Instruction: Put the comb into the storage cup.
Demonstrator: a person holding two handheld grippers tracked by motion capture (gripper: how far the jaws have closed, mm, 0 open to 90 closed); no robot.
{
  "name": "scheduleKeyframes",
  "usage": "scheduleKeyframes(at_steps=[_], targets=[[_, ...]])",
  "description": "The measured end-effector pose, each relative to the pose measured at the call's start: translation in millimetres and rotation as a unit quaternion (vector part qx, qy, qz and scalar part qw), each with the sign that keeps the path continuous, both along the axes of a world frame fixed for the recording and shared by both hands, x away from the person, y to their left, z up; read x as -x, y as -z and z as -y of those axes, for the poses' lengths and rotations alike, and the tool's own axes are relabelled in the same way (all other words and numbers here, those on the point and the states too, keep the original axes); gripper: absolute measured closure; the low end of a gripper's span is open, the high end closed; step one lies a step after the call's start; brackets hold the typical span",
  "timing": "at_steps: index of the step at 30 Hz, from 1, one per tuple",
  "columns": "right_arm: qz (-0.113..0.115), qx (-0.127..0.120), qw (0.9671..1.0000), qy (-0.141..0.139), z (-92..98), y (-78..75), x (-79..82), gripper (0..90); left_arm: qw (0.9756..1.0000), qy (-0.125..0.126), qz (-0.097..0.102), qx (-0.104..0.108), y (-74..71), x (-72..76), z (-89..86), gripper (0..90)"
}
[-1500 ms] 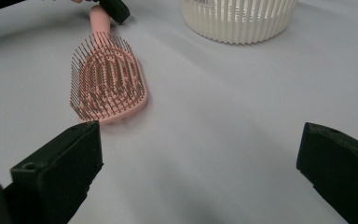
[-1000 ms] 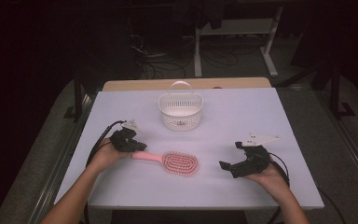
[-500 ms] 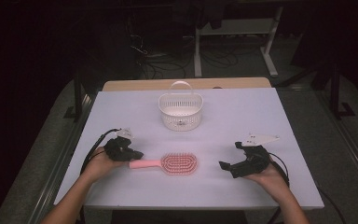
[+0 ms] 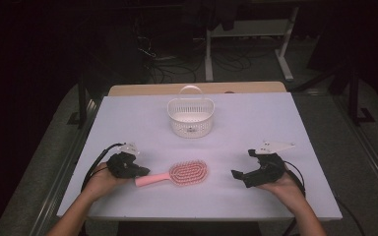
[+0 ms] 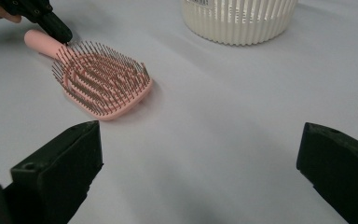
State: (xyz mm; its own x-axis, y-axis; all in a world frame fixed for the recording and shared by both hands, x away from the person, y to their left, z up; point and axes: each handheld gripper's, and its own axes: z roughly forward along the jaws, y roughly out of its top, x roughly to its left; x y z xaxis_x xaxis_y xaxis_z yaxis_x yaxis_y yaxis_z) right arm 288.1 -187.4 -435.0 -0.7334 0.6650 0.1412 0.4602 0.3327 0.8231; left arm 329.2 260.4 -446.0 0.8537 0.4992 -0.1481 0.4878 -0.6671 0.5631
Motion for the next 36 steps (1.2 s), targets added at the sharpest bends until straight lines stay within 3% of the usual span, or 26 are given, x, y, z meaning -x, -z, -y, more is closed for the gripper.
scheduleKeyframes(at_steps=[8, 13, 16, 22, 27, 34, 36], targets=[[0.0, 0.001, 1.0, -0.001, -0.5, 0.3, -0.2, 0.0, 0.9996, -0.01, 0.014, 0.022, -5.7, -1.2, -3.2, 90.0], [0.0, 0.002, 1.0, -0.002, -0.6, 0.4, -0.4, 0.0, 0.9979, -0.017, 0.031, 0.055, -15.8, -0.4, -8.0, 89.4], [0.0, 0.003, 1.0, -0.003, -1.0, 0.6, -0.4, 0.0, 0.9959, -0.024, 0.042, 0.076, -21.9, 0.7, -10.2, 83.5], [0.0, 0.003, 1.0, -0.003, -1.1, 0.7, -0.4, 0.0, 0.9918, -0.033, 0.063, 0.106, -30.6, 3.8, -12.1, 67.5], [0.0, 0.004, 1.0, -0.003, -1.0, 0.8, -0.3, 0.0, 0.9881, -0.038, 0.08, 0.126, -34.0, 6.1, -12.0, 48.1], [0.0, 0.004, 1.0, -0.003, -1.1, 0.8, -0.2, 0.0, 0.9853, -0.049, 0.095, 0.133, -33.3, 8.9, -10.2, 16.3], [-0.001, 0.004, 1.0, -0.003, -1.2, 0.9, -0.2, 0.0, 0.9849, -0.052, 0.099, 0.132, -33.1, 9.0, -10.6, 11.1]])
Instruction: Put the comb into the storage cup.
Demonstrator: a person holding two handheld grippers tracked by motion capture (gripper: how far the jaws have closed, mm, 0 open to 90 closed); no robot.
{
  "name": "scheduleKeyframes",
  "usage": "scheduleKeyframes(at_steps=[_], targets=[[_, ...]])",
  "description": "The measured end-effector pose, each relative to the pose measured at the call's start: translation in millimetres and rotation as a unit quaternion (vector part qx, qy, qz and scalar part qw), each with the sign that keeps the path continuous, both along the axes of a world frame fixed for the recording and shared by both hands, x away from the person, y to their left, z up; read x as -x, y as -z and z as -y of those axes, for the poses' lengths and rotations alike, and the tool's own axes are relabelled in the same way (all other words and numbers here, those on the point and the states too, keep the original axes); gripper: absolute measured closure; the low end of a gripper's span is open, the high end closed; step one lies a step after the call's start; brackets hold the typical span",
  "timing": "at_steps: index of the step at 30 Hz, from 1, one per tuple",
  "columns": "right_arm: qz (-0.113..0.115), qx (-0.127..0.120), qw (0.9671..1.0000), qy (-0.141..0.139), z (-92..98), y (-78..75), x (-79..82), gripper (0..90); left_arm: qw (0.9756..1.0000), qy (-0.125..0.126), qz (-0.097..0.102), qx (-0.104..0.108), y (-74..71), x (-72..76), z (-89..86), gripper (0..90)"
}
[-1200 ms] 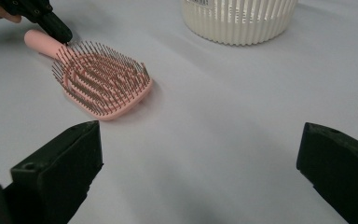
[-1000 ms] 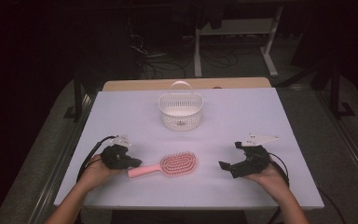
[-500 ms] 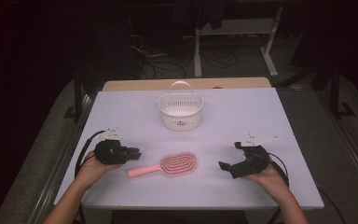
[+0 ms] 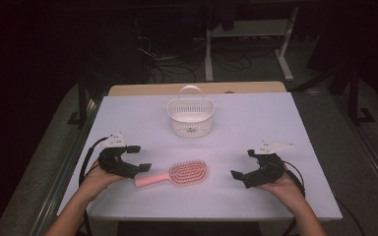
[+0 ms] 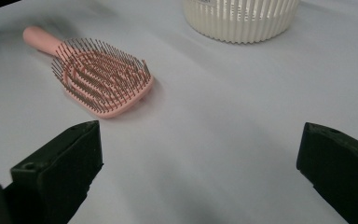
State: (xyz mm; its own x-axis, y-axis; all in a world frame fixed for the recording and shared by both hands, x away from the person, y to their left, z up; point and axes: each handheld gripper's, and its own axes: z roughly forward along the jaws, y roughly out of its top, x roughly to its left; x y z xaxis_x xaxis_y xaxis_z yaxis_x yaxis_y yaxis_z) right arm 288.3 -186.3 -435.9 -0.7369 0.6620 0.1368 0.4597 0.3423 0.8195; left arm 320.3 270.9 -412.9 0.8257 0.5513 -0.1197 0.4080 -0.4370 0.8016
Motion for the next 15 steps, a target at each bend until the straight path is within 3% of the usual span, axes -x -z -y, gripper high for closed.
scheduleKeyframes(at_steps=[4, 15], targets=[[0.0, 0.001, 1.0, 0.0, 0.2, 0.2, -0.1, 0.0, 1.0, 0.001, 0.002, 0.006, 1.1, -0.6, -0.9, 0.0], [0.001, 0.001, 1.0, 0.001, 0.8, -0.2, 0.7, 0.0, 0.9999, 0.003, 0.012, 0.008, 1.0, -0.8, -1.7, 0.0]])
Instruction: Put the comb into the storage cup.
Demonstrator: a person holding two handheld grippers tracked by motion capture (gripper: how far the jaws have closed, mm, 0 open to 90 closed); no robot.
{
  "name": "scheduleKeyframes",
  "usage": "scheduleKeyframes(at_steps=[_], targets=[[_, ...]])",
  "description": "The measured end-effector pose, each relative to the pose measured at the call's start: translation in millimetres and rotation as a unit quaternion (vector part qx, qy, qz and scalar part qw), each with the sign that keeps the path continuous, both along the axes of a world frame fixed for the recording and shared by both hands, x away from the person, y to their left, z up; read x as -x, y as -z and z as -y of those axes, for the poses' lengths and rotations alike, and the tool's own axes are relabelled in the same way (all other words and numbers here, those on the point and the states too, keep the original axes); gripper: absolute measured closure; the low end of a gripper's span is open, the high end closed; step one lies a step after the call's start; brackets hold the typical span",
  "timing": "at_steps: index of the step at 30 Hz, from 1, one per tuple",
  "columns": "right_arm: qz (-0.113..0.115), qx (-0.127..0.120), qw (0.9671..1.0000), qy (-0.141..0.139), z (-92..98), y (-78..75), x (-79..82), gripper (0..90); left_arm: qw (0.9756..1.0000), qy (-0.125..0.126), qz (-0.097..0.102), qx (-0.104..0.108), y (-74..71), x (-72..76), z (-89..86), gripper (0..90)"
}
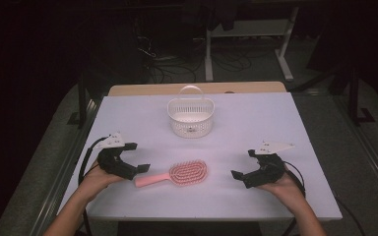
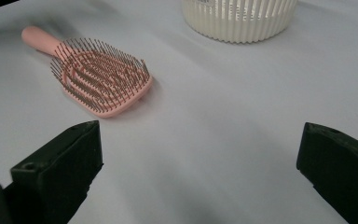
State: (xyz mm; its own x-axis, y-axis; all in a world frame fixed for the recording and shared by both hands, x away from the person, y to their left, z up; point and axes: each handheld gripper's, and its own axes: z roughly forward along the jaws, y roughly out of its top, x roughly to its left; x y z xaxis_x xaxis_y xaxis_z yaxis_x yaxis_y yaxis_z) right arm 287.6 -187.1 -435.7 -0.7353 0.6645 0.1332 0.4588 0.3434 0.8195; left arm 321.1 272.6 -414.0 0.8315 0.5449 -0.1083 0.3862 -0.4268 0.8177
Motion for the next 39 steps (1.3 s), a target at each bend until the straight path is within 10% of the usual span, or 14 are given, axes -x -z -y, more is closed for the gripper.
scheduleKeyframes(at_steps=[39], targets=[[0.001, -0.002, 1.0, 0.001, -0.1, -0.3, 0.2, 0.0, 0.9993, 0.029, 0.005, 0.024, -17.7, -11.4, 21.3, 2.0]])
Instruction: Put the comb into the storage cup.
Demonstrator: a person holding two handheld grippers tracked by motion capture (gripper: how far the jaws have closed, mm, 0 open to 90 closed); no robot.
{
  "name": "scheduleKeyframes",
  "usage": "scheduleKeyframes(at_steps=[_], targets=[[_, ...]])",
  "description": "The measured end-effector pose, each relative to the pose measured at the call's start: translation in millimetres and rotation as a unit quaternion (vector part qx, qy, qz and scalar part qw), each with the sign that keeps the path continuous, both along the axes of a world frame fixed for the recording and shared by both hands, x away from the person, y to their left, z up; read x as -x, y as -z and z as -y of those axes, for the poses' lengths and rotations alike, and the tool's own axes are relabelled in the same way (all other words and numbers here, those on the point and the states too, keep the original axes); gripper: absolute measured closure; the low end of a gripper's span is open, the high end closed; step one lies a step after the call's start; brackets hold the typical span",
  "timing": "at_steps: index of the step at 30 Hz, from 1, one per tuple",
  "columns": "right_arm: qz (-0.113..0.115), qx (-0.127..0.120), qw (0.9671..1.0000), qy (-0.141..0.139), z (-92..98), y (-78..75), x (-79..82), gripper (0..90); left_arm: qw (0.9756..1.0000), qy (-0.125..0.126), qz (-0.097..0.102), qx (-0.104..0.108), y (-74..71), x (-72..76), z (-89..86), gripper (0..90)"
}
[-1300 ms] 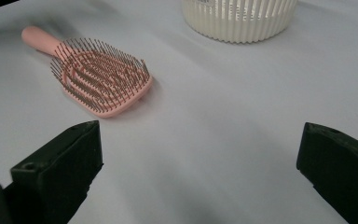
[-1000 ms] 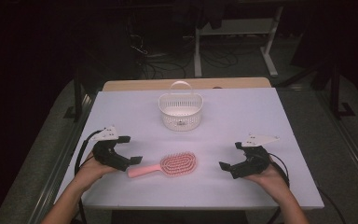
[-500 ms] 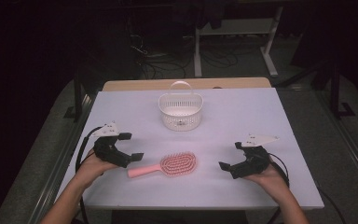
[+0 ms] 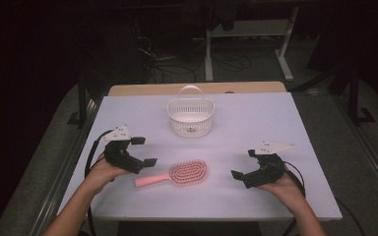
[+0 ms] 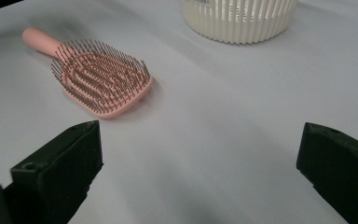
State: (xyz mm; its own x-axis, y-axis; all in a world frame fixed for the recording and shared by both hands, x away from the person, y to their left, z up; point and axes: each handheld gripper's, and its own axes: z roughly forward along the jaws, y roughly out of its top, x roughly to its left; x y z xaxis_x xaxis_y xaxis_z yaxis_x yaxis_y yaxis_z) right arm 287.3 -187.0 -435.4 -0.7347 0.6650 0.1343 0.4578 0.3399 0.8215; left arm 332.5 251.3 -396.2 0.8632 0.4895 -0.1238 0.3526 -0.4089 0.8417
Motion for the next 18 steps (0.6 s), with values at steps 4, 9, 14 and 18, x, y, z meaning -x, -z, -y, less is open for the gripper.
scheduleKeyframes(at_steps=[4, 9, 14, 18], targets=[[0.0, 0.0, 1.0, 0.0, 0.0, 0.2, 0.2, 0.0, 1.0, 0.004, -0.001, 0.005, -1.5, -2.4, 3.2, 2.0], [0.0, 0.0, 1.0, 0.0, -0.2, -0.1, 0.0, 0.0, 1.0, 0.007, -0.003, 0.006, -2.5, -4.9, 6.9, 1.0], [-0.001, 0.0, 1.0, 0.0, -0.3, 0.2, -0.6, 0.0, 0.9999, 0.011, -0.002, 0.007, -4.1, -7.3, 12.5, 0.8], [-0.002, -0.002, 1.0, 0.0, -0.1, 0.4, -0.9, 0.0, 0.9998, 0.016, 0.0, 0.008, -6.0, -10.0, 17.3, 0.8]])
